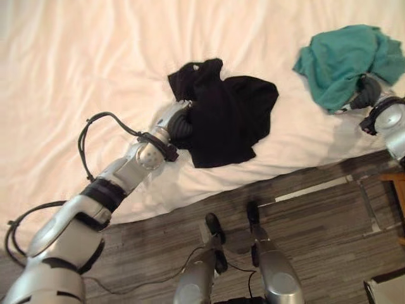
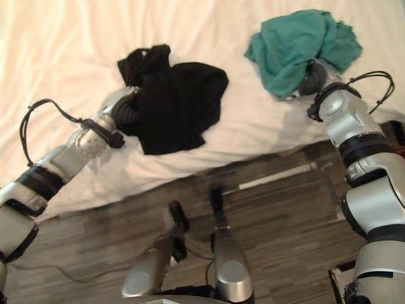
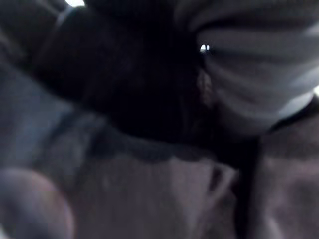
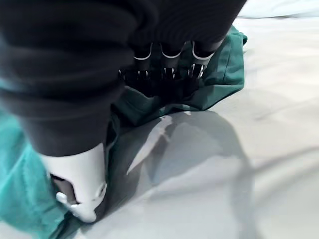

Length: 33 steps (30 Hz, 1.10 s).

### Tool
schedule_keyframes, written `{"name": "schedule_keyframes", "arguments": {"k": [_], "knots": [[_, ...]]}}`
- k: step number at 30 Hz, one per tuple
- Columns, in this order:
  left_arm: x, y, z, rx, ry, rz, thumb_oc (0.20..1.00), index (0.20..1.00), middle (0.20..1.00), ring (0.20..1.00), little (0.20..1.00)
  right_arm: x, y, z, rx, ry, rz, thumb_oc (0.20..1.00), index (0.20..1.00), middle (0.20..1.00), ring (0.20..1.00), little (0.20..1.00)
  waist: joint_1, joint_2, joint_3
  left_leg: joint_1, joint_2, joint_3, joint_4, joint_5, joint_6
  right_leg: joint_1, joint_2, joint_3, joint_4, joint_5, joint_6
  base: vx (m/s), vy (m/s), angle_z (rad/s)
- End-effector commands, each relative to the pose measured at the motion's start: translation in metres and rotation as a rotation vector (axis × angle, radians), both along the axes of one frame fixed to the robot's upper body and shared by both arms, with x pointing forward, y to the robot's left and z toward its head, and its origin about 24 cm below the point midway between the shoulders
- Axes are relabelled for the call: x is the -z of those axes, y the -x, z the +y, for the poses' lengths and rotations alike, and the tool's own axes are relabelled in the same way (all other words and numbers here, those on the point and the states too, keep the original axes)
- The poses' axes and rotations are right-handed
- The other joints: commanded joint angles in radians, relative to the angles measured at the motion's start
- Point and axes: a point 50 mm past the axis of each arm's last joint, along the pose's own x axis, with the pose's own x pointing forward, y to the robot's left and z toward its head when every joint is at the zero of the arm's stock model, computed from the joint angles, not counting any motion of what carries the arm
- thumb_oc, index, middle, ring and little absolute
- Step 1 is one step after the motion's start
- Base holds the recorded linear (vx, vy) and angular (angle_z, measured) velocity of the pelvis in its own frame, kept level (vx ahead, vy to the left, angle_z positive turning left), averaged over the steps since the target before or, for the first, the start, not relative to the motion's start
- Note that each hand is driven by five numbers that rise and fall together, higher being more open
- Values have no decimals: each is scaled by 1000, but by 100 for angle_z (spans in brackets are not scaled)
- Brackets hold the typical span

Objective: Tidy up the quilt and then pick up the clothes from the bed and put them into the laundry hamper.

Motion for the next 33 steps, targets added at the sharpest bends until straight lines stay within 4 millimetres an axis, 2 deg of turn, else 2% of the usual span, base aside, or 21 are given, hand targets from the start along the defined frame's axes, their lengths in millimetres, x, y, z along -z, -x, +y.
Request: {"name": "schedule_keyframes", "arguments": {"k": [1,2,4,6,8,10,11,15,16,17,18,19,21,22,23,24,27,28,29,32,33], "knots": [[7,13,42,-110,83,95,200,200,200,200,200,-28,27,-59,332,-77,48,1000,1000,1000,1000,1000,62,24,-2,-6,24,-43,5,-75,-94,-25,-48,-67,14,-76,73,-44,-116,44],[7,18,54,-136,108,98,200,200,200,200,200,-23,35,-73,395,-115,94,796,796,796,796,796,78,41,1,-10,20,-53,2,-71,-95,-27,-52,-82,20,-83,69,-18,-30,33],[10,27,68,-170,148,104,200,200,200,200,200,-15,47,-89,457,-182,141,200,200,200,200,200,95,64,5,-11,15,-69,-3,-65,-94,-24,-53,-99,27,-95,62,-2,12,13],[16,46,91,-215,223,113,200,200,200,200,200,8,68,-114,557,-340,223,200,200,200,200,200,126,97,8,-8,11,-100,-4,-60,-94,-11,-55,-128,41,-118,46,1,19,34],[25,58,100,-225,267,101,200,200,200,200,200,32,82,-128,565,-431,270,200,200,200,200,200,143,114,6,-2,11,-112,-4,-59,-94,-3,-55,-144,51,-132,39,6,42,33],[26,65,103,-225,305,98,200,200,200,200,200,47,87,-132,551,-484,264,200,200,200,200,200,150,116,-4,0,10,-117,-4,-57,-92,2,-56,-154,50,-133,35,16,50,28],[29,74,104,-211,371,96,200,200,200,200,200,65,93,-136,499,-553,232,200,200,200,200,200,161,119,-18,17,12,-119,-4,-62,-89,21,-59,-163,50,-140,33,56,73,35],[38,95,103,-181,515,124,200,200,200,200,200,97,86,-117,203,-768,64,200,200,200,200,200,169,88,-73,67,23,-112,-4,-87,-83,76,-68,-167,31,-139,43,113,74,24],[43,98,102,-182,536,135,200,200,200,200,200,105,82,-108,130,-821,44,200,200,200,200,200,166,76,-89,73,26,-108,-4,-88,-81,83,-68,-163,26,-133,44,163,74,0],[56,107,100,-190,574,162,200,200,200,200,200,125,80,-84,-29,-965,-9,200,200,200,200,200,156,51,-119,95,34,-100,-4,-94,-78,108,-69,-158,15,-124,49,153,78,-5],[61,109,99,-196,592,174,200,200,200,200,200,134,78,-73,-72,-1013,-12,200,200,200,200,200,149,43,-130,103,36,-98,-4,-96,-77,116,-69,-156,13,-122,51,199,121,-14],[76,115,94,-211,633,219,200,200,200,200,200,158,81,-39,-178,-1124,-3,200,200,200,200,200,131,21,-158,131,41,-91,-4,-105,-71,144,-67,-146,4,-117,56,153,89,-12],[86,118,91,-218,661,243,200,200,200,200,200,171,84,-17,-234,-1197,5,200,200,200,200,200,120,9,-180,142,44,-86,-4,-108,-69,155,-66,-140,0,-114,59,148,117,-8],[108,125,80,-232,688,286,200,200,200,200,200,191,95,23,-338,-1307,22,200,200,200,200,200,99,-10,-218,173,52,-78,-4,-114,-63,184,-62,-131,-6,-110,63,175,136,-15],[115,127,76,-242,695,295,200,200,200,200,200,197,98,36,-369,-1347,37,200,200,200,200,200,92,-17,-233,180,53,-76,-4,-116,-60,192,-60,-126,-8,-107,63,225,176,-17],[127,130,68,-260,721,318,200,200,200,200,200,208,107,63,-438,-1423,65,200,200,200,200,200,81,-28,-262,198,56,-71,-4,-119,-56,207,-57,-117,-8,-105,66,150,107,-7],[144,132,54,-290,764,335,200,200,200,200,200,219,121,113,-577,-1512,110,200,200,200,200,200,64,-46,-301,225,60,-63,-4,-123,-48,231,-53,-102,-8,-102,66,85,99,-15],[146,132,53,-294,768,335,200,200,200,200,200,220,123,118,-592,-1529,115,200,200,200,200,200,62,-48,-305,229,59,-63,-4,-124,-47,234,-52,-101,-8,-102,66,50,113,-12],[152,132,49,-322,810,327,200,200,200,200,200,222,131,144,-681,-1629,151,200,200,200,200,200,55,-57,-327,250,57,-60,-4,-131,-41,254,-48,-90,-8,-105,64,36,123,-8],[154,130,47,-370,850,311,200,200,200,200,200,222,140,173,-801,-1700,221,200,200,200,200,200,54,-64,-349,267,52,-75,-4,-138,-31,277,-45,-70,-8,-108,64,7,100,-1],[153,128,46,-385,863,298,200,200,200,200,200,219,145,186,-880,-1722,256,200,200,200,200,200,56,-68,-355,268,47,-103,-4,-138,-25,284,-43,-50,-8,-106,63,-2,29,4]]}}
